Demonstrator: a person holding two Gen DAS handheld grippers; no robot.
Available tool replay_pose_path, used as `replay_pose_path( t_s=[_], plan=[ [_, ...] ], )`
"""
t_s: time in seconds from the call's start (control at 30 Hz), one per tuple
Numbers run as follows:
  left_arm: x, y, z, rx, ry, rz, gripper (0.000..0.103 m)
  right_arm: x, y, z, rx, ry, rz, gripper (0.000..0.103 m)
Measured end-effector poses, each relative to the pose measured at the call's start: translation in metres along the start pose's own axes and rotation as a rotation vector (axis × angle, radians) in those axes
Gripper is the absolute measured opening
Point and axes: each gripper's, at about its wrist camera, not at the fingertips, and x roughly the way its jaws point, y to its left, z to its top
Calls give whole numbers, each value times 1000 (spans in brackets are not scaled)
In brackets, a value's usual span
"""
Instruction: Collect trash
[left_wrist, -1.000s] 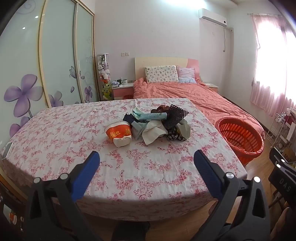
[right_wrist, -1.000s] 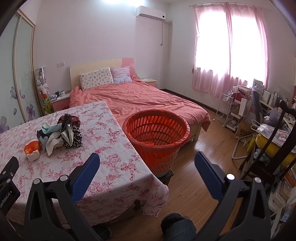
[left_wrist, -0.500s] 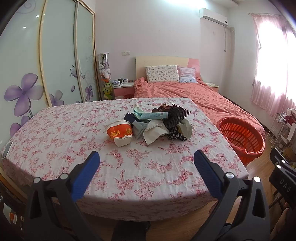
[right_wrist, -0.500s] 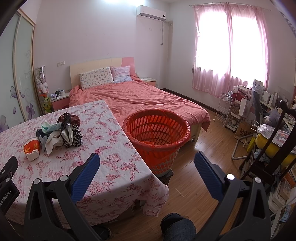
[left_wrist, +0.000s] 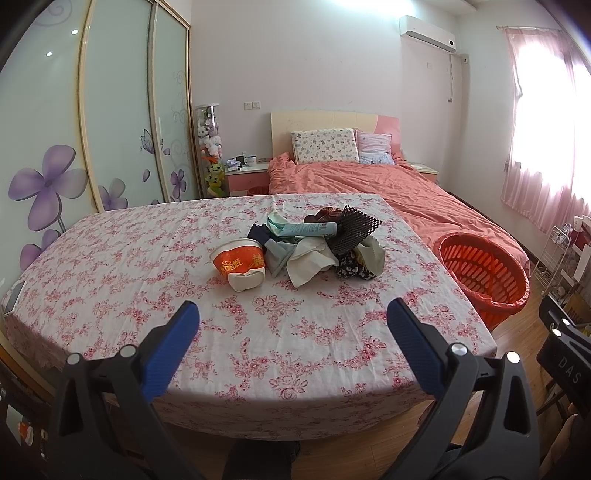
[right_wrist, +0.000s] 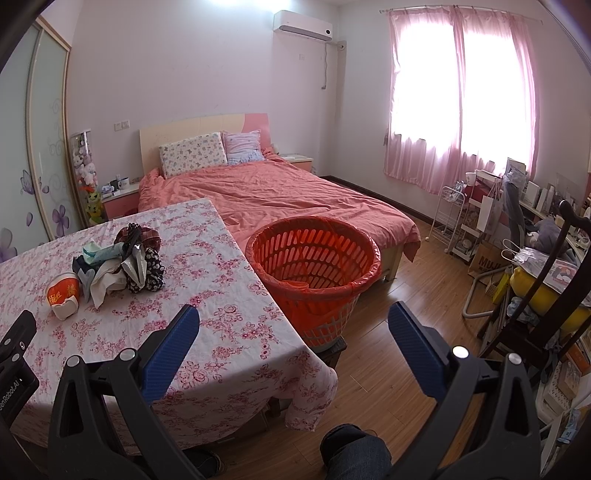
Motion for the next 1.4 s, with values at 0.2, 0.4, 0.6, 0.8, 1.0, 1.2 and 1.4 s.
replay_pose_path(
  t_s=[0.2, 0.4, 0.6, 0.8, 1.0, 1.2, 1.4],
  plan=[
    [0, 0, 0, -1, 0, 0, 99, -1, 0, 1, -2, 0, 0, 101],
    [2, 4, 0, 1, 0, 0, 99, 0, -1, 0, -1, 0, 0, 101],
    [2, 4, 0, 0, 0, 0, 99, -1, -1, 0, -2, 1, 0, 101],
    [3, 4, -1, 1, 1, -1, 99, -1, -2, 0, -2, 2, 1, 101],
    [3, 5, -1, 0, 1, -1, 99, -1, -2, 0, -2, 1, 1, 101],
    [2, 4, -1, 0, 1, -1, 99, 0, -2, 0, -1, 2, 1, 101],
    [2, 4, 0, 0, 2, 0, 99, 0, -2, 0, -2, 2, 0, 101]
  ],
)
